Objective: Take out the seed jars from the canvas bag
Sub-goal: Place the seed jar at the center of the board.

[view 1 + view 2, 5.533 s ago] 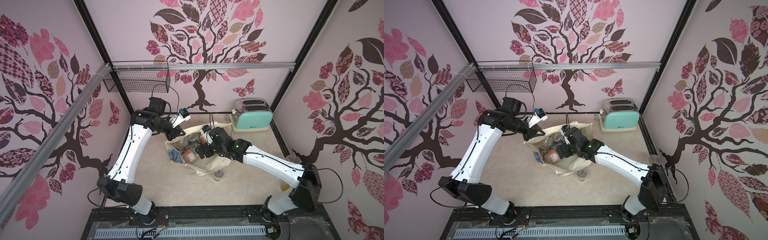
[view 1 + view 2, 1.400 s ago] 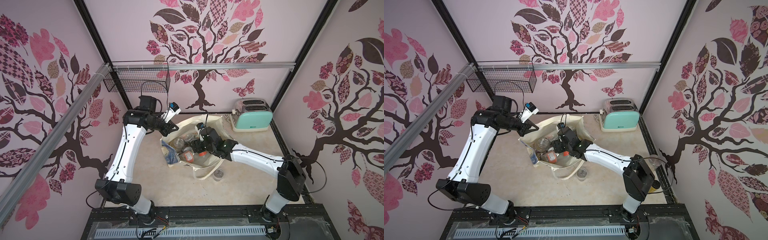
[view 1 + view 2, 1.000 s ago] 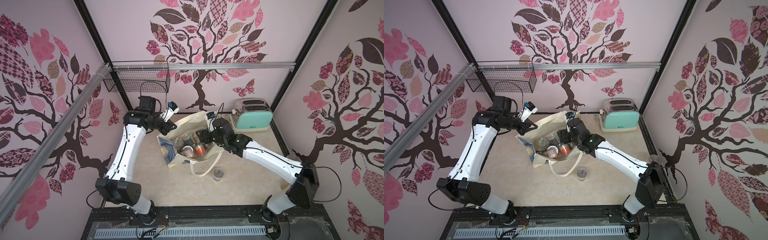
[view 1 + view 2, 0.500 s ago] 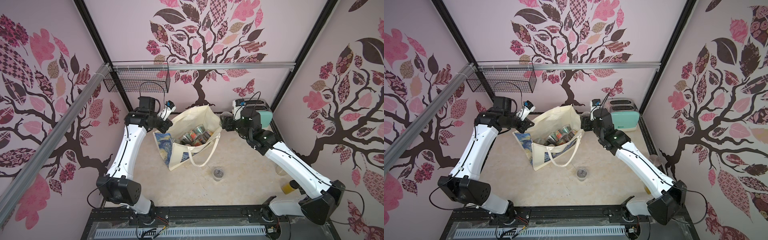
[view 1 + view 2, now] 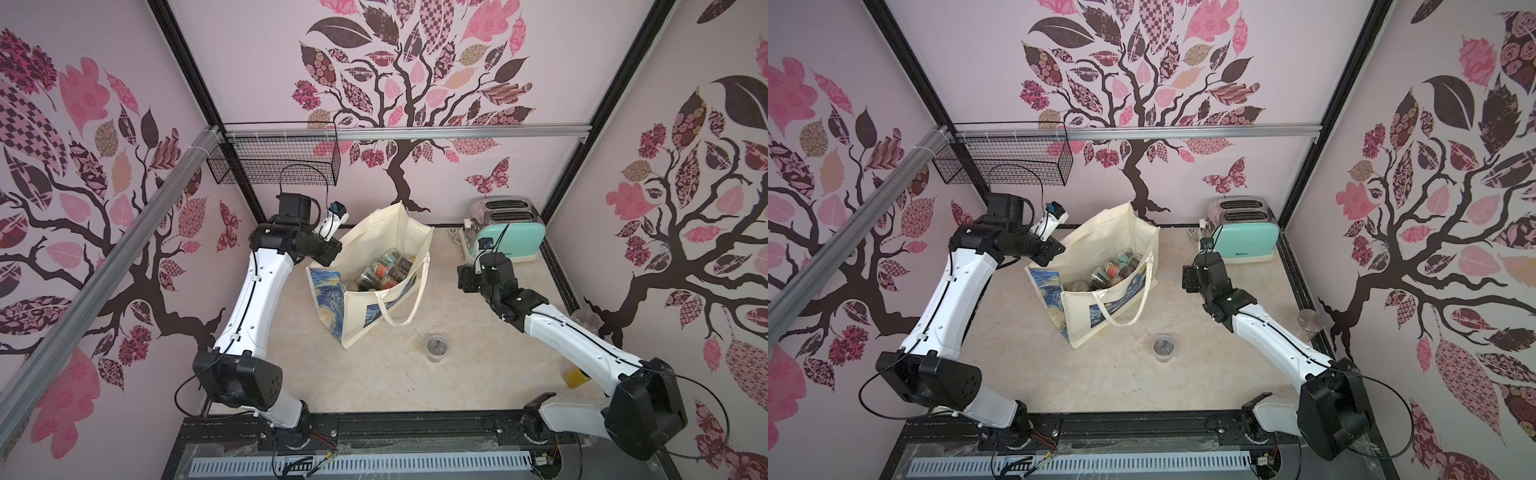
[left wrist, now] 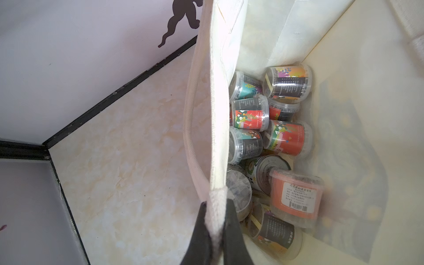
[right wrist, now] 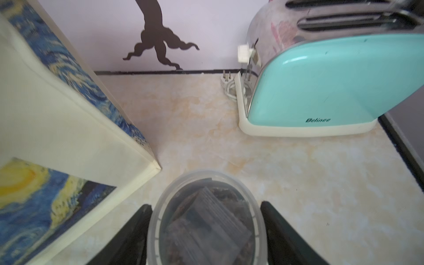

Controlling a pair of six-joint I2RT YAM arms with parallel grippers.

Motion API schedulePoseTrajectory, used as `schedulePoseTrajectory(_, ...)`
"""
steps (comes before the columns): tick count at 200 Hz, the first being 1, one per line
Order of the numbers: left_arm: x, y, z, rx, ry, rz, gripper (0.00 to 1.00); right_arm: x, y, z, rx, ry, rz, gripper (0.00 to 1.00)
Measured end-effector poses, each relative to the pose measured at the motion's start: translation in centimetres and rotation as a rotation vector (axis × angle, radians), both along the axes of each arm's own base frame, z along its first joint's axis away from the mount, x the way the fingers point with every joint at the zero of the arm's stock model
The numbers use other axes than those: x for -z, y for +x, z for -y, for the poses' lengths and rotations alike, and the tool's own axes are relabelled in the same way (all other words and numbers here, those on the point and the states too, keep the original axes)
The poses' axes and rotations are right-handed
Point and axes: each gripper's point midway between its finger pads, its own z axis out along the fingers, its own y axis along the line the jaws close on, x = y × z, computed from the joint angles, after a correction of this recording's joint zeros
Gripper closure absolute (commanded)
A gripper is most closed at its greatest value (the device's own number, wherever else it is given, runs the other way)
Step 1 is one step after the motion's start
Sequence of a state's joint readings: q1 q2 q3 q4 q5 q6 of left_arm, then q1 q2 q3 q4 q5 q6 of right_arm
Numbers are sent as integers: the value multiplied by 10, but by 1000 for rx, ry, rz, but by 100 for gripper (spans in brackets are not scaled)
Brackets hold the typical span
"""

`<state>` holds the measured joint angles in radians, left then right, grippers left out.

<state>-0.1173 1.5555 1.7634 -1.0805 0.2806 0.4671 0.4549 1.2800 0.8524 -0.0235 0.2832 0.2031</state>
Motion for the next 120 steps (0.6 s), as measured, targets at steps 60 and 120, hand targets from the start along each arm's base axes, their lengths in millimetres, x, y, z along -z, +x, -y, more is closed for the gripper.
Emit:
schedulePoseTrajectory(60, -5, -6, 3, 13, -17, -15, 100, 71, -9, -15, -97, 27, -24, 24)
schedulePoseTrajectory(120, -10, -22, 18, 73, -96, -64, 100, 107, -18, -17, -132, 41, -34, 17)
